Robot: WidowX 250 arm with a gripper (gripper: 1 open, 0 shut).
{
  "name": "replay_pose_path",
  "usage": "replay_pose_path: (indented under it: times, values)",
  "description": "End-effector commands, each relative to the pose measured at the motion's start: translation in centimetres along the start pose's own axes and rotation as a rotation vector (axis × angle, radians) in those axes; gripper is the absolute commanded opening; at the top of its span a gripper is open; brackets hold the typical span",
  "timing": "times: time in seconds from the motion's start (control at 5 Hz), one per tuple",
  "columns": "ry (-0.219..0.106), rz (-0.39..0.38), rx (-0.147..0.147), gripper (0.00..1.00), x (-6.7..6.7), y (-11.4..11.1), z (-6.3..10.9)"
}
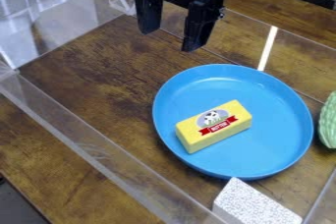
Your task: Remove the yellow block from inside the blue tray and put it on the table
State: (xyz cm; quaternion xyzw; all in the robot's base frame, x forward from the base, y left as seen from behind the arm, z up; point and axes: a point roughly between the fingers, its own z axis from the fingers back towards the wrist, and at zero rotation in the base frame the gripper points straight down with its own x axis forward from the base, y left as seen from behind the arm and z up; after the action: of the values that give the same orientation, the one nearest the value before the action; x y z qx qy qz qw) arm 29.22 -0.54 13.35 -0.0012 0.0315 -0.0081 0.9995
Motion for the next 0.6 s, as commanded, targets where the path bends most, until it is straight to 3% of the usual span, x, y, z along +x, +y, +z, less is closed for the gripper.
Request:
replay_pose_path:
  times: [0.0,0.2,0.4]
  values:
    - [0.012,-0.009,-0.001,1.0,-1.0,-0.9,-1.0]
    - [0.02,-0.018,-0.004,1.0,-0.7,-1.2,-2.1]
    - [0.011,-0.051,-0.003,1.0,0.0,-2.9,-2.8]
